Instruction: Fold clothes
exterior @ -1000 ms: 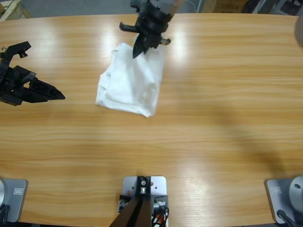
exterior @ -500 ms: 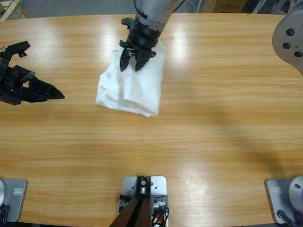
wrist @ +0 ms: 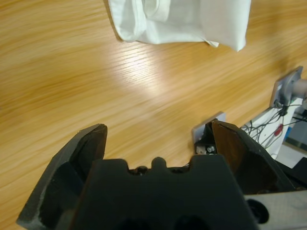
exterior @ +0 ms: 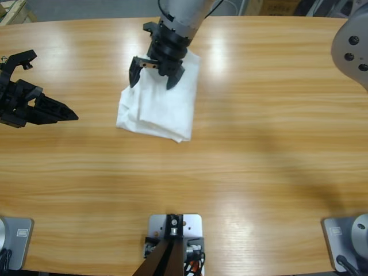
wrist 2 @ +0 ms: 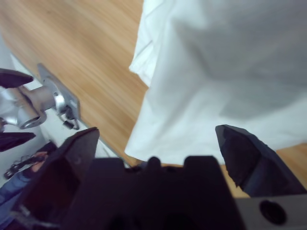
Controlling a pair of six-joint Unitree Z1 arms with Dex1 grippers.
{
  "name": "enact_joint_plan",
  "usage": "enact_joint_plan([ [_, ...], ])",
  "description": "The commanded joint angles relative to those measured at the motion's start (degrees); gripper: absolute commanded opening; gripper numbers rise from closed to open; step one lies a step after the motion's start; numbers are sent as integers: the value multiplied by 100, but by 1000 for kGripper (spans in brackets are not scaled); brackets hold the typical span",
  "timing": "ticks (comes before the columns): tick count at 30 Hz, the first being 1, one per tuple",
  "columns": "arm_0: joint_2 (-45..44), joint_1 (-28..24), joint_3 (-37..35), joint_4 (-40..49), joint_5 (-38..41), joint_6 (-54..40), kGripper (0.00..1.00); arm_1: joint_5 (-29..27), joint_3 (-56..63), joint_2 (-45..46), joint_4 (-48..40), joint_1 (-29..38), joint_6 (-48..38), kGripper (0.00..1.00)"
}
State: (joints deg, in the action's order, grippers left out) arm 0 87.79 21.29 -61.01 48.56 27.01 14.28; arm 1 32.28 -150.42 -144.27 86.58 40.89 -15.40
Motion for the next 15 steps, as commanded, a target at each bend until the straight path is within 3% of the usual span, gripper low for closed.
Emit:
enact_joint_plan([
  [1, 169, -64, 142, -22, 103, -129, 872, -2238, -965, 1692, 575, 70, 777, 1000],
  [6, 79, -64, 161, -22, 103, -154, 872, -2243, 341, 2379, 416, 230, 1817, 1000],
  [11, 37, -64, 177, -22, 107, -154, 872, -1793, 4486, 4266, -2198, 270, 1580, 1000],
  [15, 47, -62, 168, -24, 124, -194, 872, -1735, 5232, 4280, -2501, 270, 1570, 1000],
])
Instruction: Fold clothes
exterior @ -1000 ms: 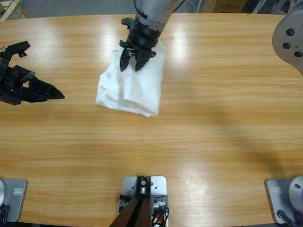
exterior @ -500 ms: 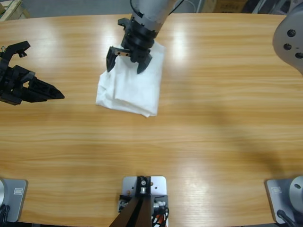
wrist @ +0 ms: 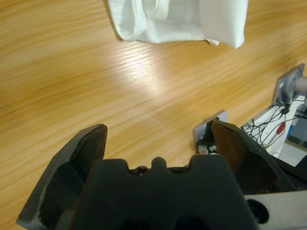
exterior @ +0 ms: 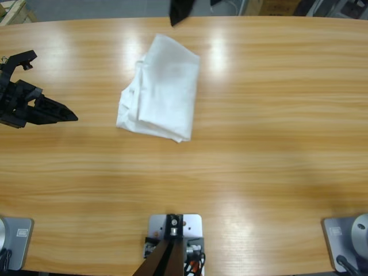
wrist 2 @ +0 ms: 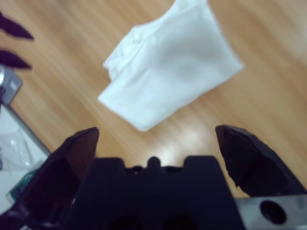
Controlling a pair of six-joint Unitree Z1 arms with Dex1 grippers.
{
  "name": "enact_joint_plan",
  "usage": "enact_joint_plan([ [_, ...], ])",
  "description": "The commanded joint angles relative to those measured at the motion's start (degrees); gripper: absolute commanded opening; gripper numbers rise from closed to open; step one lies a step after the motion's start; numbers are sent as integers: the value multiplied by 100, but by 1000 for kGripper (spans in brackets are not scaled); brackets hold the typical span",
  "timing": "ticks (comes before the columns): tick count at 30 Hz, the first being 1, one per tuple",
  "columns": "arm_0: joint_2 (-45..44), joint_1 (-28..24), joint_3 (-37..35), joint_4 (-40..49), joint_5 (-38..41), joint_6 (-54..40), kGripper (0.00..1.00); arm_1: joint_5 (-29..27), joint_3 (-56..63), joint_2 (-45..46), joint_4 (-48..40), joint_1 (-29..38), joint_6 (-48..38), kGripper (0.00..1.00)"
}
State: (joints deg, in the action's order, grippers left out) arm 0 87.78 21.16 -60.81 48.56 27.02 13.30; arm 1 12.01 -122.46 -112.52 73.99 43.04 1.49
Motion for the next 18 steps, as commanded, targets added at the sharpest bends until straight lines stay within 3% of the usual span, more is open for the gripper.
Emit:
enact_joint_plan([
  [1, 21, -42, 143, -29, 176, -131, 872, 267, 2377, 946, -1227, 61, -77, 1000],
  [5, -263, 11, 148, -22, 167, -205, 868, -7, 1284, -15, -531, 151, 406, 1000],
  [10, -284, 20, 183, -24, 99, -222, 868, -190, -1458, -1734, 1045, 267, 946, 1000],
  [18, -161, 20, 183, -31, 81, -277, 872, -354, -2292, -2954, 1469, 685, 923, 1000],
])
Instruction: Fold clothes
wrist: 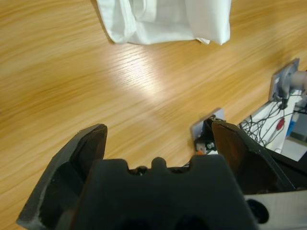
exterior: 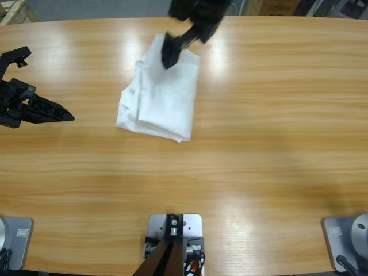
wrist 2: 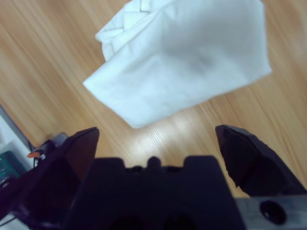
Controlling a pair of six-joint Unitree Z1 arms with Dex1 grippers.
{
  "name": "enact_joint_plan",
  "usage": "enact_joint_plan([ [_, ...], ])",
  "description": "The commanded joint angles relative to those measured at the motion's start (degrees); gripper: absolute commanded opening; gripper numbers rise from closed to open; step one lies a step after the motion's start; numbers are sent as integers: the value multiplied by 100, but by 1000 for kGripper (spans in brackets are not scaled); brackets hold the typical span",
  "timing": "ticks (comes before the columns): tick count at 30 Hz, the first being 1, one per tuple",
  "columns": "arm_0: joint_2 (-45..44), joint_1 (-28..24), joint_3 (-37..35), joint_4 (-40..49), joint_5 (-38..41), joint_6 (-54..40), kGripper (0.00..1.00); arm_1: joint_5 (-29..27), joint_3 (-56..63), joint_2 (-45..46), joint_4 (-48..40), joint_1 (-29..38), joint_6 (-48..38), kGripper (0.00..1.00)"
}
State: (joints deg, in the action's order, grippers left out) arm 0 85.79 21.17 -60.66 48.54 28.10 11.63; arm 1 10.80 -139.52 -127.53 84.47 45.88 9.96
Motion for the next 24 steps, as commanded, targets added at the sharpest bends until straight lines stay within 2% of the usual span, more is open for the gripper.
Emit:
enact_joint_plan([
  [1, 53, 19, 168, -34, -28, -117, 872, -238, -656, -1561, 465, 419, 71, 1000],
  [5, 117, 19, 159, -46, -24, -126, 872, -377, -1227, -1996, 762, 431, 29, 1000],
  [10, 131, 10, 151, -46, -24, -126, 872, -537, -1394, -2274, 772, 445, -59, 1000],
  [17, 226, -8, 133, -46, -24, -125, 872, -781, -1550, -2640, 781, 899, -140, 1000],
  [21, 245, -8, 140, -46, -24, -126, 872, -1226, -1575, -2673, 781, 1168, -240, 1000],
  [24, 266, -8, 133, -46, -24, -130, 872, -1651, -1658, -2367, 790, 1178, -272, 1000],
])
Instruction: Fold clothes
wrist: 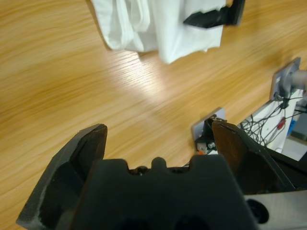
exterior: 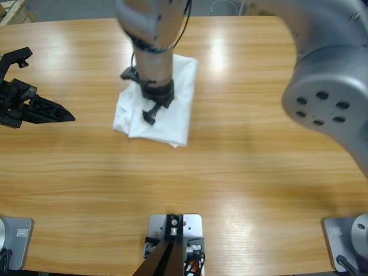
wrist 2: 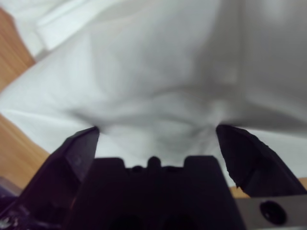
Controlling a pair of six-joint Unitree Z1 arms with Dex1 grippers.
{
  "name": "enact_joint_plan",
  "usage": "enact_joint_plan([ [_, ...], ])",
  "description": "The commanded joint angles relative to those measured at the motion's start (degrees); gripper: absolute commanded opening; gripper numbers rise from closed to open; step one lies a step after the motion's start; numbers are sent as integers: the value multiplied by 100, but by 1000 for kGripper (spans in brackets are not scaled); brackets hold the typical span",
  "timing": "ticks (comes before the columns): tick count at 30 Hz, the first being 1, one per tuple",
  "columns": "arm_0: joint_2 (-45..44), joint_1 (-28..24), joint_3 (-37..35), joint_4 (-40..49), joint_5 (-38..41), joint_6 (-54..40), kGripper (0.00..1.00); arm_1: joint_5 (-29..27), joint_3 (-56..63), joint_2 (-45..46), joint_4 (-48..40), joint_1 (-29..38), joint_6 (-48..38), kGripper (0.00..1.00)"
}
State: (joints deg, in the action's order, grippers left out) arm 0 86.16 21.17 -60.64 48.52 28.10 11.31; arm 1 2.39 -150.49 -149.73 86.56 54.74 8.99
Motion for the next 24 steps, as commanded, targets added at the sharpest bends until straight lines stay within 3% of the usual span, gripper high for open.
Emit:
enact_joint_plan([
  [1, 239, -7, 132, -44, -24, -103, 872, -966, -573, -12, 581, 292, -177, 1000],
  [5, 246, -7, 132, -44, -24, -112, 872, -1455, -295, 573, 590, 236, -169, 1000],
  [9, 220, -7, 140, -44, -24, -121, 872, -1504, 359, 835, 581, 114, -169, 996],
  [14, 208, -7, 144, -44, -24, -121, 872, -1494, 311, 1336, 581, -100, -155, 996],
  [18, 181, -7, 149, -44, -24, -124, 872, -1079, 137, 1797, 572, -480, 89, 996],
  [24, 185, -7, 149, -40, -15, -133, 872, 445, -1387, 1545, 555, -1067, 235, 996],
])
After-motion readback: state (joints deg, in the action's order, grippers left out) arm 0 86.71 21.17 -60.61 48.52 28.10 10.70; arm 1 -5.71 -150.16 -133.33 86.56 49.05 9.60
